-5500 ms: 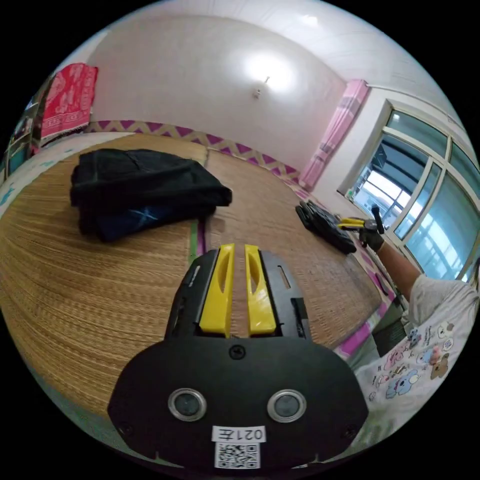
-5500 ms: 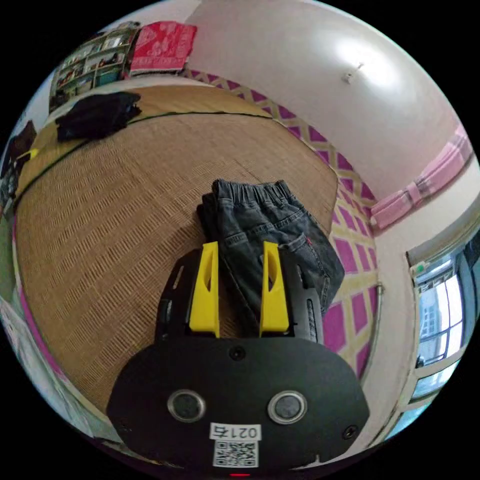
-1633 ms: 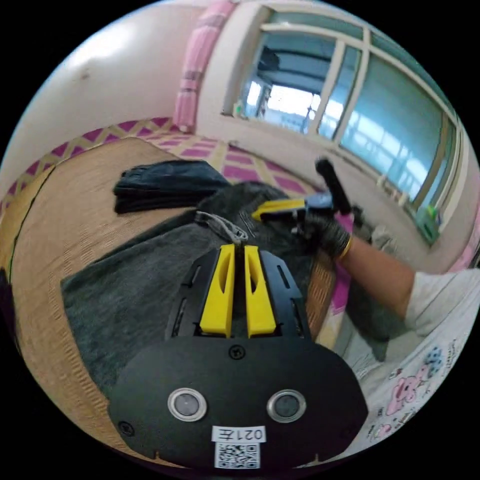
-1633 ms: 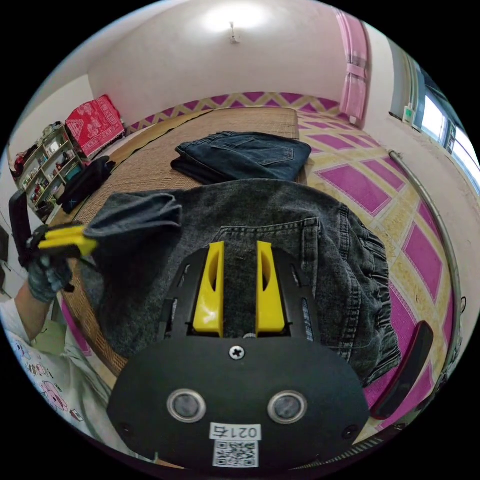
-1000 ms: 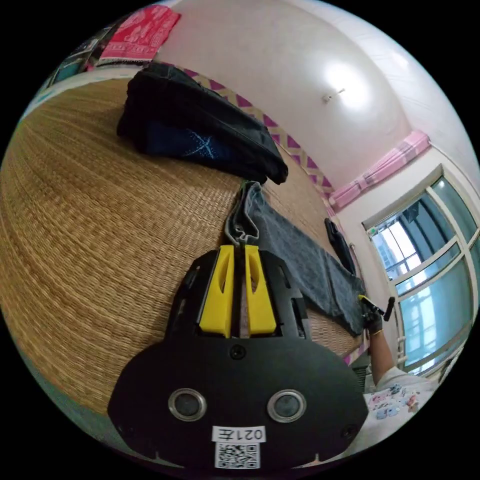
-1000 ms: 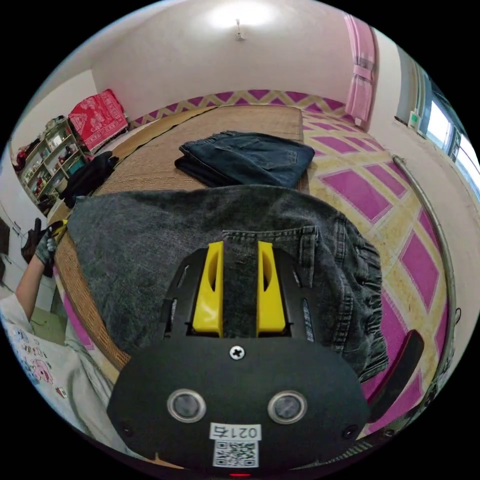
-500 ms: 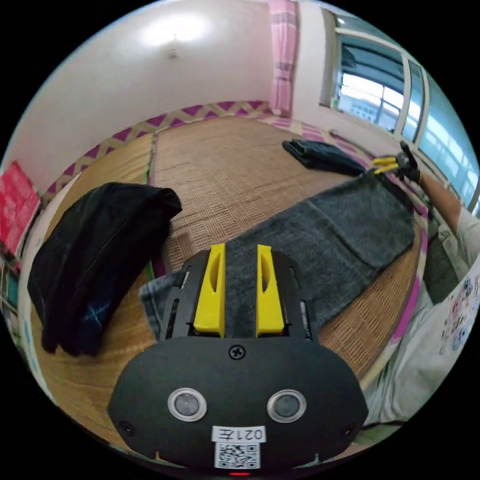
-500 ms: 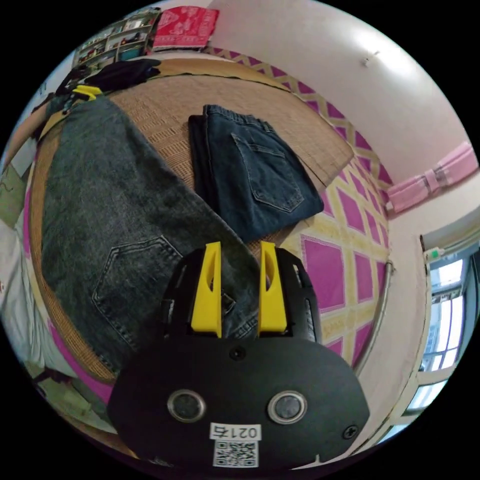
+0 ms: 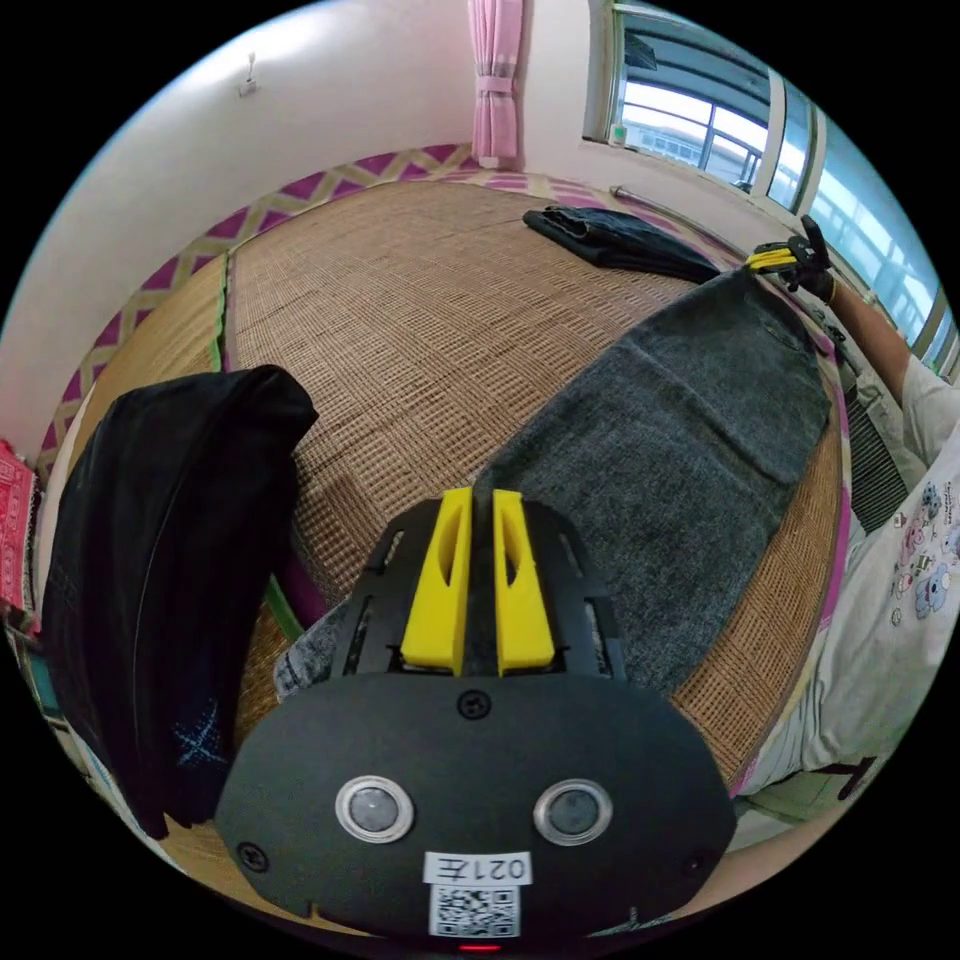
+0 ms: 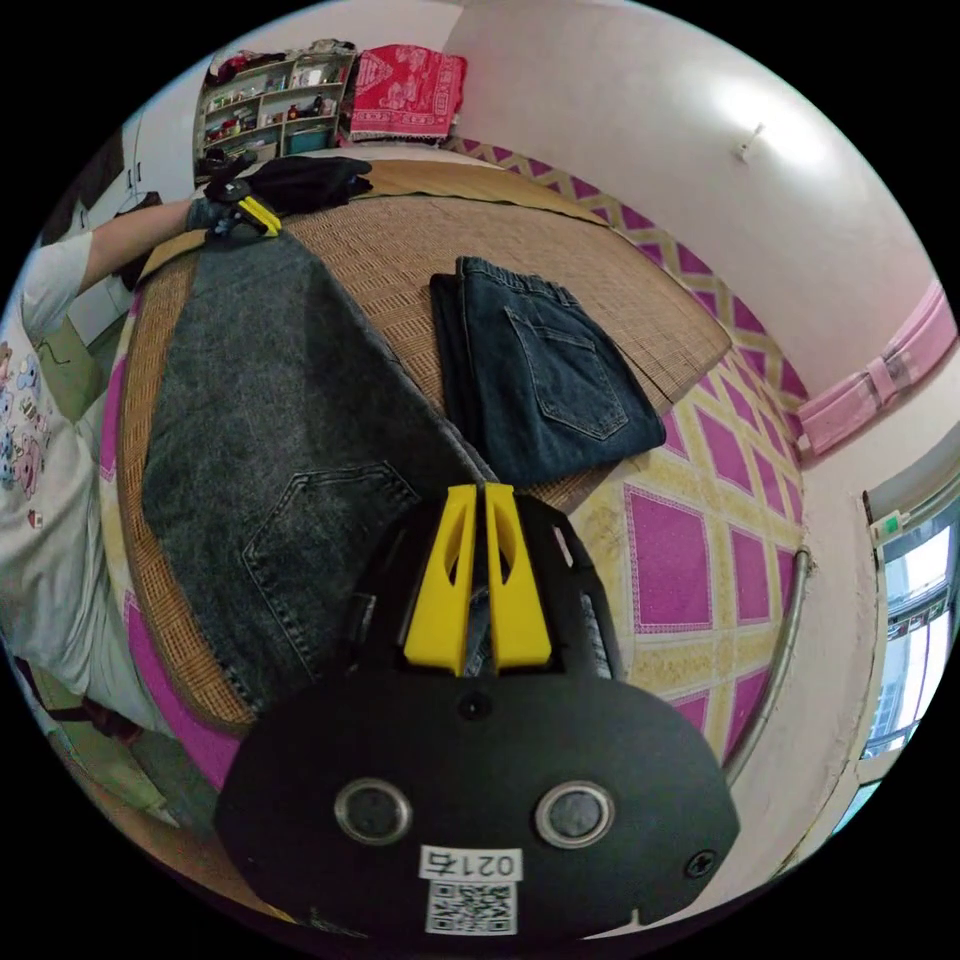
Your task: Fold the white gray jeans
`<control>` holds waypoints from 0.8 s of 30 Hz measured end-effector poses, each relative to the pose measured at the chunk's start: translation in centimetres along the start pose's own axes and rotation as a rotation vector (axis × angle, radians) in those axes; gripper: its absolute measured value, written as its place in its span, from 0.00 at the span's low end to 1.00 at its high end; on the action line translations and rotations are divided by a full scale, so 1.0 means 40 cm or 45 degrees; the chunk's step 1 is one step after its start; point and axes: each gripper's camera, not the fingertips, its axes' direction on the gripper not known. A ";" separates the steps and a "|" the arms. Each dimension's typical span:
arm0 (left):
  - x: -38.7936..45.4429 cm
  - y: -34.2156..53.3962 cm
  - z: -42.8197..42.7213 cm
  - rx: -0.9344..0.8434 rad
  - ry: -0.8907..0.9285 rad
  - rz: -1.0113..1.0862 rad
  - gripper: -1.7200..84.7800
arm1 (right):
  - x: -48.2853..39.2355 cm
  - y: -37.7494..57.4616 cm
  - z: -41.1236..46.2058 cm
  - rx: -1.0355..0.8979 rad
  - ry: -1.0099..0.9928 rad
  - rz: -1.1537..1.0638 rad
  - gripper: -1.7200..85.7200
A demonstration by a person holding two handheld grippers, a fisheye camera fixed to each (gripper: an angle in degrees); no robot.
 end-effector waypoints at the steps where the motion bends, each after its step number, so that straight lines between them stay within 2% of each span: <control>1: 0.007 0.012 -0.024 0.018 -0.002 0.002 0.03 | -0.005 0.009 -0.006 0.007 0.008 0.008 0.02; 5: 0.046 0.075 -0.149 0.186 -0.021 0.018 0.02 | -0.031 0.046 -0.054 0.032 0.011 0.011 0.02; 6: 0.062 0.109 -0.213 0.285 -0.002 0.018 0.02 | -0.037 0.055 -0.069 0.044 0.009 0.014 0.02; 10: 0.172 0.279 -0.454 0.582 0.084 0.069 0.01 | -0.105 0.184 -0.251 0.275 -0.009 0.061 0.02; 12: 0.235 0.369 -0.538 0.650 0.113 0.091 0.01 | -0.159 0.264 -0.330 0.367 -0.046 0.062 0.02; 17: 0.384 0.588 -0.635 0.615 0.233 0.067 0.01 | -0.357 0.471 -0.395 0.340 -0.203 0.009 0.01; 22: 0.422 0.779 -0.547 0.453 0.409 -0.261 0.01 | -0.437 0.574 -0.256 0.198 -0.392 0.150 0.01; 24: 0.417 0.829 -0.556 0.497 0.459 -0.356 0.01 | -0.450 0.589 -0.205 0.127 -0.443 0.177 0.02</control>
